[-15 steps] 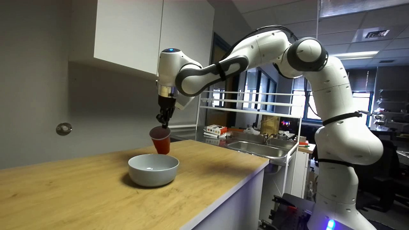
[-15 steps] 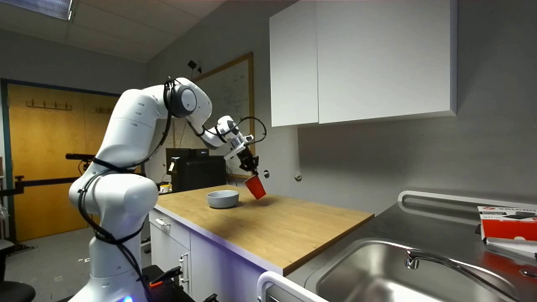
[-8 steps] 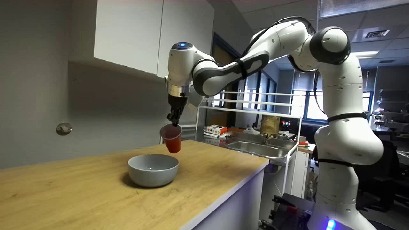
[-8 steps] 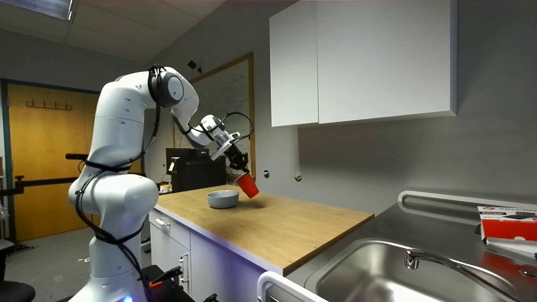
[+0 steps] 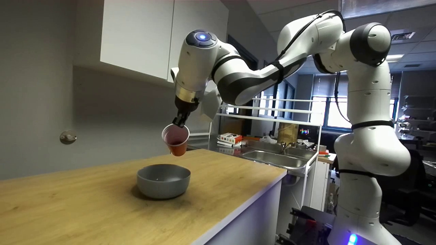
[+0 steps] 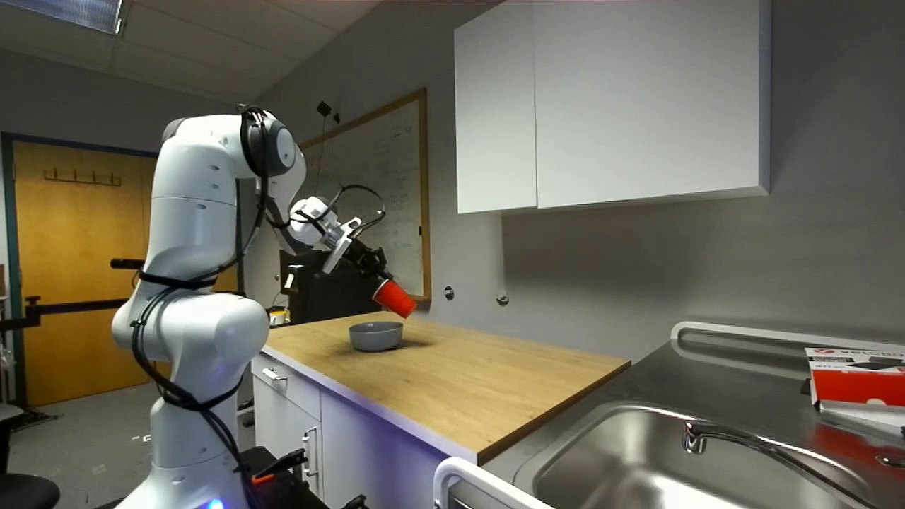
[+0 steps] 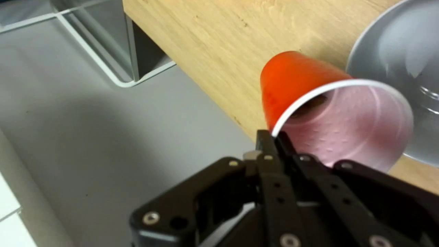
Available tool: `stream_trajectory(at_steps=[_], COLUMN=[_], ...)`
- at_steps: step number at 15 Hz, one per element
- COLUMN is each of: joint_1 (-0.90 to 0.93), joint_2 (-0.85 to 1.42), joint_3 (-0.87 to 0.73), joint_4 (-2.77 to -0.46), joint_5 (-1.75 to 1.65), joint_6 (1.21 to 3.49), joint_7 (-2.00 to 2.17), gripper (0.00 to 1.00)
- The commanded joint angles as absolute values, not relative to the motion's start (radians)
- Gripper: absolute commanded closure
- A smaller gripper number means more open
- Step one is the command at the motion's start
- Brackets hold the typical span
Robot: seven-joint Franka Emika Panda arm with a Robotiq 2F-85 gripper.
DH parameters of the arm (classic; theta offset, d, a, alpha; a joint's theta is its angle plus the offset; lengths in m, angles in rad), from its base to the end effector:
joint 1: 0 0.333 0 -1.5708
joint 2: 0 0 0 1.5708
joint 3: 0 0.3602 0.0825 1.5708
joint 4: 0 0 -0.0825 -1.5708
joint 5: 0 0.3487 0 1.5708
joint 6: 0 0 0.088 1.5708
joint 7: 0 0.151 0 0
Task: Pour the contents of the cup into the bowl
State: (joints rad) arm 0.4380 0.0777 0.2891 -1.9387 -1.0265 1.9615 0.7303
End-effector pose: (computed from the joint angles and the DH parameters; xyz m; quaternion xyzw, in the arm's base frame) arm 0.4826 0.3022 0.5002 0.8762 0.1971 0.2773 0.3414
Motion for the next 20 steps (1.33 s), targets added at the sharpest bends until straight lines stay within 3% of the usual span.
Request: stream_trajectory(at_steps=[1, 20], joint_1=[0.474, 0.577], joint_2=[0.075, 0.187], joint_3=[0.357, 0.46], joint_4=[-1.961, -2.175], joint_5=[-1.197, -1.83], joint_6=[1.868, 1.277], joint_7=[0.845, 1.142], gripper=[0.94, 0.94])
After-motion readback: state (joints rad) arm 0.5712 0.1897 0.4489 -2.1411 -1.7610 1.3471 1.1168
